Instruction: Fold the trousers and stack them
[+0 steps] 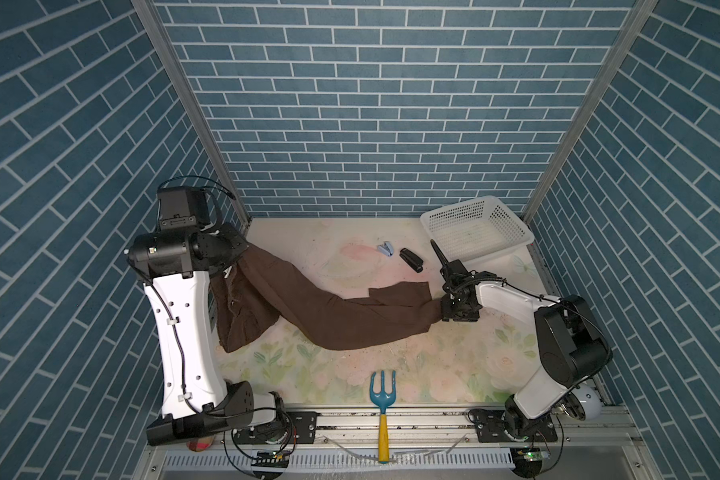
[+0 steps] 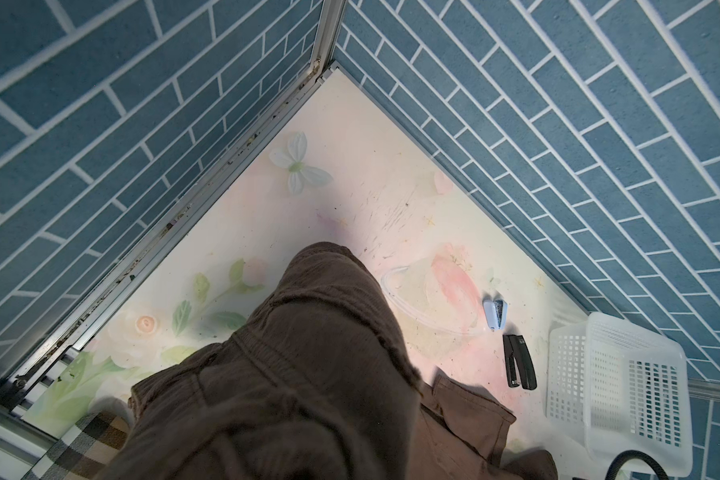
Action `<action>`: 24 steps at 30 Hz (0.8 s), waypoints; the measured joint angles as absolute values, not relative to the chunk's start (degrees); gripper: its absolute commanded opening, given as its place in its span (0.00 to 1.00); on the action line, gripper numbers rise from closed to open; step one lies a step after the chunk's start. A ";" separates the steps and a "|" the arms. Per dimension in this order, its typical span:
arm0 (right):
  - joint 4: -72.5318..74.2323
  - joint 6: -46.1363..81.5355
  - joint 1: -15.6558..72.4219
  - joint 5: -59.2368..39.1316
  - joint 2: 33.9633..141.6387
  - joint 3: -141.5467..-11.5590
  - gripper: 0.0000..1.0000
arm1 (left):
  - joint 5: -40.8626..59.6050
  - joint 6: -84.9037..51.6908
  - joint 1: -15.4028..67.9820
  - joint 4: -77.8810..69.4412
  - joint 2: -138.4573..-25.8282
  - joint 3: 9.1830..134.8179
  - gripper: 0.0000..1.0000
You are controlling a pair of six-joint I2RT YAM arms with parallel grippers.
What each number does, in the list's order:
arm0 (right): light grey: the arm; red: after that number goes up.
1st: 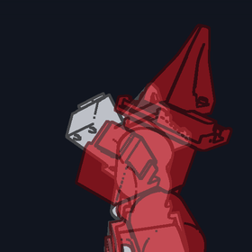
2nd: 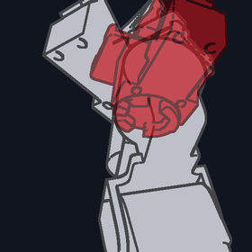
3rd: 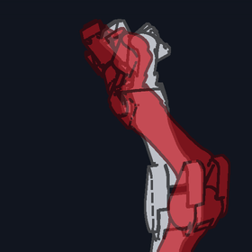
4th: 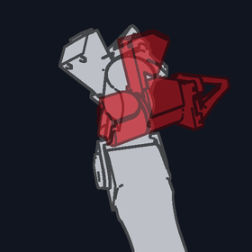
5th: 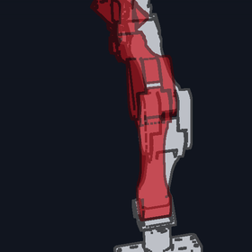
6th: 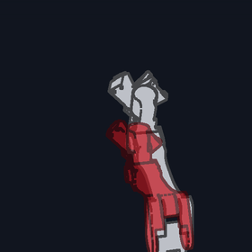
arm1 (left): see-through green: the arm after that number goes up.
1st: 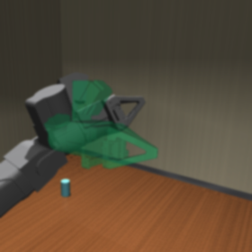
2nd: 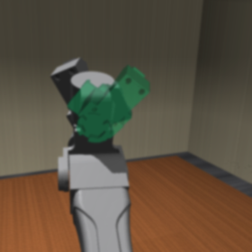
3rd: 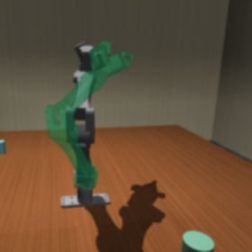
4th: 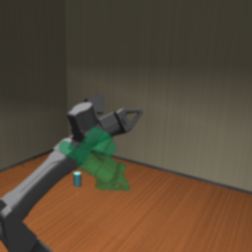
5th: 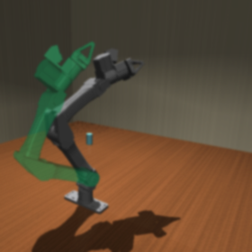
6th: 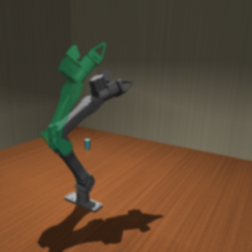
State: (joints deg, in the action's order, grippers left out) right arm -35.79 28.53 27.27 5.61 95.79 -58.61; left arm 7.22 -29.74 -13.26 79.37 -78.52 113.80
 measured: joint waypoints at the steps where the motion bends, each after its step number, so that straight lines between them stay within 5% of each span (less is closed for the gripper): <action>1: -35.48 28.58 27.24 5.61 95.79 -59.13 0.61 | 7.35 -29.78 -13.26 79.24 -78.56 113.58 0.01; 14: -32.23 30.20 26.94 3.97 102.45 -70.59 0.50 | 7.81 -29.98 -13.26 78.59 -78.83 113.32 0.01; 24: -29.54 28.45 26.96 0.69 99.98 -65.32 0.57 | 7.81 -29.98 -13.26 78.56 -78.81 113.23 0.01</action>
State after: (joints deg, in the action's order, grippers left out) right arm -29.54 28.45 26.96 0.69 99.98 -65.32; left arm 7.81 -29.98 -13.26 78.56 -78.81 113.23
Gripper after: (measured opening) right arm 0.554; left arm 0.083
